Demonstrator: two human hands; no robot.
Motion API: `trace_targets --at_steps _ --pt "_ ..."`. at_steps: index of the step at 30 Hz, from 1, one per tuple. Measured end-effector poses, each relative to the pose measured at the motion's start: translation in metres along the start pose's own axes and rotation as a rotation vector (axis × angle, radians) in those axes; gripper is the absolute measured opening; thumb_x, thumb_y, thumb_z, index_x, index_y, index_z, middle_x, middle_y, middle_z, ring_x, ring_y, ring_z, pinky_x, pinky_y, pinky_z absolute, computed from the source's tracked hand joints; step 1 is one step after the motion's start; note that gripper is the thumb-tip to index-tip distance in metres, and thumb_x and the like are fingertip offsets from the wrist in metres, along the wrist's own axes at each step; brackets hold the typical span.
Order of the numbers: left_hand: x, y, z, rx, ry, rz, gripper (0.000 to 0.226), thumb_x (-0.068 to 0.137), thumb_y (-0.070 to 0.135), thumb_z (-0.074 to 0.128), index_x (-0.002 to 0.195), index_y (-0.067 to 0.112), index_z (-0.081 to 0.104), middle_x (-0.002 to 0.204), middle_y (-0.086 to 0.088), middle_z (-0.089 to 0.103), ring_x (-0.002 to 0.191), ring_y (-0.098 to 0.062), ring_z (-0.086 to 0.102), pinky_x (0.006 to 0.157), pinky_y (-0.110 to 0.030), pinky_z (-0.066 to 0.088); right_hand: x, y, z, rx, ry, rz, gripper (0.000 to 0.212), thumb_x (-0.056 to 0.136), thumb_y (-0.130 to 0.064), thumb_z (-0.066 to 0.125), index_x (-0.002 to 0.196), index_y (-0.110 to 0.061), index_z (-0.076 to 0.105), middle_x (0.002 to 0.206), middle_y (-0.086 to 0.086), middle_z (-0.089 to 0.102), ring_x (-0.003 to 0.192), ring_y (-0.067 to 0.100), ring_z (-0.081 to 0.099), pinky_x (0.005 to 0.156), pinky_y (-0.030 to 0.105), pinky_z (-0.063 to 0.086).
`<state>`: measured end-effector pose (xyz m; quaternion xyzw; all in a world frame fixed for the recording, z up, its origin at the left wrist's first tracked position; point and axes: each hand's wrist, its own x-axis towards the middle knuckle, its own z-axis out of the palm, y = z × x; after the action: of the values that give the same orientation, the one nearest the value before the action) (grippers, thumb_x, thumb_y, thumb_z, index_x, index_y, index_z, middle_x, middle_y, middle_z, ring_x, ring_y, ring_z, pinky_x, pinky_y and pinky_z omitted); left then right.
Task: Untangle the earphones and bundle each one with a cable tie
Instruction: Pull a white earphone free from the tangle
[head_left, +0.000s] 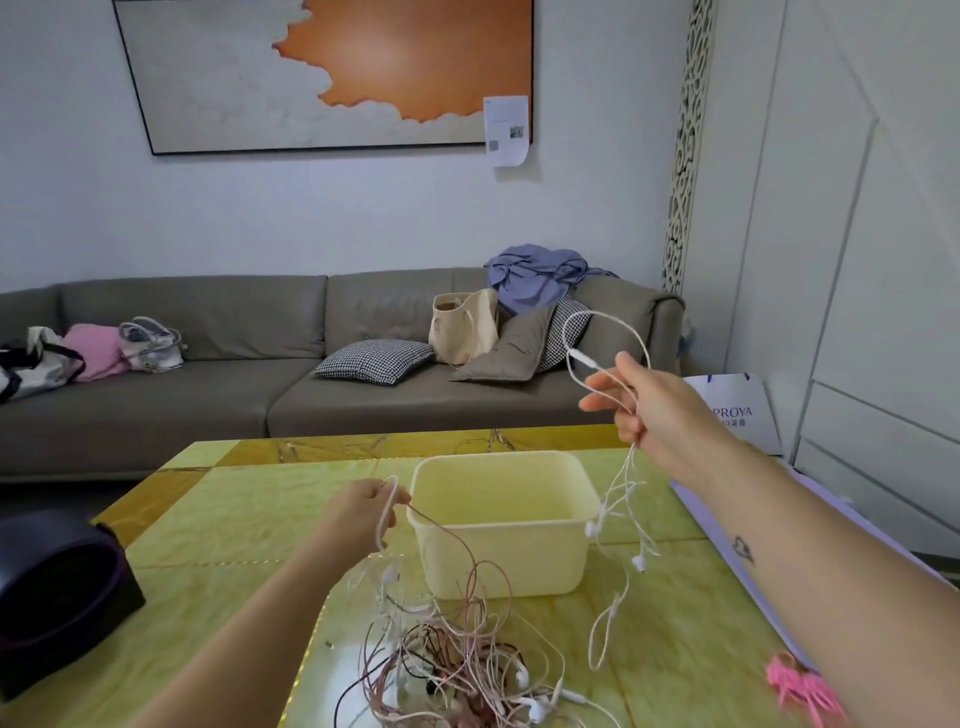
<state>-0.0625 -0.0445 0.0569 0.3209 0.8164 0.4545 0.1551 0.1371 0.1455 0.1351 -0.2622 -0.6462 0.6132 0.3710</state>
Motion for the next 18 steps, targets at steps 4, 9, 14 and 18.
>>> trace_targets --at_steps 4,9,14,18 --pt "-0.004 0.01 -0.001 0.334 -0.101 0.145 0.025 0.099 0.022 0.043 0.107 0.008 0.063 0.097 -0.01 0.066 0.08 -0.02 0.058 0.074 -0.033 0.05 -0.005 0.004 0.006 -0.068 -0.164 0.114 0.042 0.102 -0.035 0.034 0.089 -0.011 0.066 0.083 0.007 0.071 0.045 0.01 0.036 0.048 0.022 0.028" --pt "-0.013 0.023 0.001 0.774 -0.309 0.082 0.063 0.09 0.014 0.049 0.148 0.013 0.024 0.154 -0.008 0.023 0.133 -0.025 0.038 0.103 -0.031 0.036 -0.014 0.003 0.012 -0.239 -0.27 0.107 0.045 0.102 -0.036 0.034 0.086 -0.018 0.072 0.096 -0.002 0.071 0.086 0.012 0.058 0.081 0.031 0.043" --pt "-0.025 0.045 0.019 0.607 -0.262 0.232 0.068 0.092 0.025 0.055 0.15 0.014 0.02 0.155 -0.003 0.019 0.135 -0.019 0.034 0.103 -0.025 0.031 -0.024 -0.009 0.02 -0.246 -0.299 0.041 0.045 0.103 -0.035 0.031 0.091 -0.017 0.07 0.106 0.0 0.067 0.071 0.011 0.052 0.07 0.026 0.043" --pt "-0.04 0.069 0.039 0.328 -0.294 0.332 0.068 0.086 0.044 0.061 0.145 0.025 0.033 0.145 0.01 0.032 0.131 -0.009 0.037 0.094 -0.017 0.03 -0.032 -0.02 0.027 -0.003 -0.427 0.071 0.044 0.103 -0.035 0.027 0.104 -0.01 0.064 0.096 0.005 0.067 0.069 0.016 0.059 0.067 0.027 0.046"
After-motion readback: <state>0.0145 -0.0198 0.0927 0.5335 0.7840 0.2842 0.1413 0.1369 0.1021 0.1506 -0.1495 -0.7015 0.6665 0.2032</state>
